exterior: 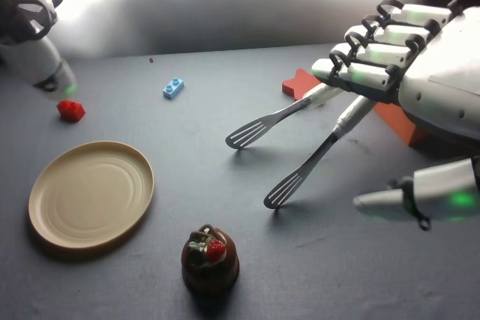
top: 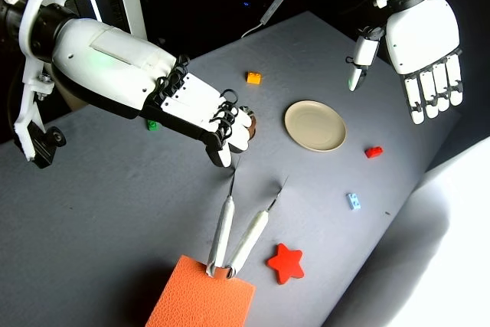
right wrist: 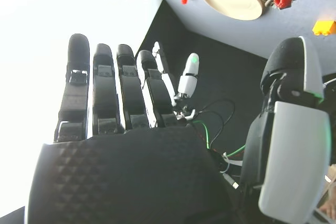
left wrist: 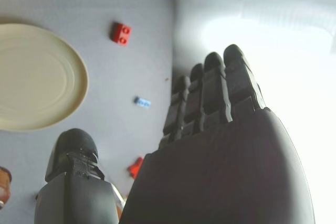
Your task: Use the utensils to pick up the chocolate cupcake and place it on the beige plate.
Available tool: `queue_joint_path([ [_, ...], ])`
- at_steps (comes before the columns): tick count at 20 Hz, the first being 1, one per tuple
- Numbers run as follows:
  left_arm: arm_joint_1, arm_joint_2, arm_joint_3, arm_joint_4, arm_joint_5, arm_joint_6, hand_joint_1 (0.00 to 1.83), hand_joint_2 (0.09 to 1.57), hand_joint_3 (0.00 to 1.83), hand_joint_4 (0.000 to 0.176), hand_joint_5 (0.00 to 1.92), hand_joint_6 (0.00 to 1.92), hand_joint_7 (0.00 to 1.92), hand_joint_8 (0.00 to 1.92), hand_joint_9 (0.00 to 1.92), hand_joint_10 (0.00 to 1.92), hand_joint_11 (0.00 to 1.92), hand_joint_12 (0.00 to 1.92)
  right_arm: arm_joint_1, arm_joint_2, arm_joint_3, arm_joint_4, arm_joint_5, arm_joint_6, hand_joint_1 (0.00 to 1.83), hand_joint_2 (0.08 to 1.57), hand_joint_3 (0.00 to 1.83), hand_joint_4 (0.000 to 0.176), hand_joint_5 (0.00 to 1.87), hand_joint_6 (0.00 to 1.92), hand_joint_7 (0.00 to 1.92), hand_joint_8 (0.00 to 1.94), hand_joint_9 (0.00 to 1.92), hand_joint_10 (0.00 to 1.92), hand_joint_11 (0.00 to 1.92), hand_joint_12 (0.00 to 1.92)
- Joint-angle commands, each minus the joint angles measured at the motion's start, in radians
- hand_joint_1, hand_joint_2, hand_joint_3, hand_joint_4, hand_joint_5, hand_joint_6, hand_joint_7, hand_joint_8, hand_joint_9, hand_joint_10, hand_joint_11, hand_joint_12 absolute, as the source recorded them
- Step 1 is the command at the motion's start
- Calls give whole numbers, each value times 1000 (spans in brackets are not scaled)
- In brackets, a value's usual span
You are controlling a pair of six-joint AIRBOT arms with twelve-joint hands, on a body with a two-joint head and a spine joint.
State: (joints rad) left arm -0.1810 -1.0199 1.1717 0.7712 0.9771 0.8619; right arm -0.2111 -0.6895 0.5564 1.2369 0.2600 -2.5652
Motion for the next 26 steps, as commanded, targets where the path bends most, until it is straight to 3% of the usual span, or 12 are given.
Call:
queue_joint_path([
  [1,-12,2,5,75,-30,6,77,1058,3,0,156,10,113,7,69,6,25,31,10,2,0,-29,44,-1,171,1006,3,0,173,8,190,7,171,12,0,549],
  [7,-10,-3,18,75,-34,11,48,1067,3,0,96,0,51,0,22,1,0,0,7,-71,66,-29,75,2,121,1021,3,0,131,0,137,1,113,1,0,463],
  [8,-9,-3,19,75,-34,12,9,1082,9,0,18,0,9,0,4,0,0,0,7,-97,91,-28,81,7,26,1064,14,0,79,4,94,2,79,1,0,312],
  [10,-9,-3,17,75,-35,15,0,1079,6,0,0,0,0,0,0,0,0,0,4,-158,153,-27,81,23,41,1073,6,0,30,0,55,0,45,0,0,195],
  [12,-10,-3,18,77,-35,17,22,1085,6,0,13,5,14,5,0,0,0,0,5,-217,213,-24,75,36,100,1051,0,0,66,2,84,3,93,2,0,384],
  [14,-12,-4,18,77,-36,20,53,1085,4,0,40,13,46,15,23,8,0,0,9,-274,264,10,61,18,175,1032,0,0,31,2,59,0,79,0,0,402],
  [16,-12,-3,18,77,-37,23,73,1082,2,0,57,16,60,17,34,11,0,0,31,-321,319,188,39,-123,187,1026,0,0,11,0,46,0,72,0,0,390],
  [17,-12,-4,18,77,-37,23,52,1087,4,0,48,10,47,9,21,5,0,0,36,-326,327,212,31,-138,177,994,0,0,53,6,84,4,124,8,0,507],
  [19,-11,-5,17,77,-37,23,36,1096,7,0,17,0,21,0,0,0,0,0,62,-330,342,234,0,-148,237,971,0,0,45,0,72,0,119,2,0,465],
  [23,-14,-6,16,76,-37,23,39,1087,0,0,10,0,18,2,3,1,0,0,133,-332,350,545,-27,-446,356,971,1,0,6,2,27,3,63,3,0,222],
  [25,-14,-9,17,76,-37,26,77,1089,1,0,38,8,42,8,22,7,0,0,142,-338,359,545,-15,-446,372,978,1,0,0,0,12,2,51,3,0,189],
  [26,-15,-11,16,76,-37,27,69,1087,0,0,47,10,54,11,29,8,0,0,144,-340,366,544,-17,-446,408,1002,8,0,0,0,2,0,9,0,0,37],
])
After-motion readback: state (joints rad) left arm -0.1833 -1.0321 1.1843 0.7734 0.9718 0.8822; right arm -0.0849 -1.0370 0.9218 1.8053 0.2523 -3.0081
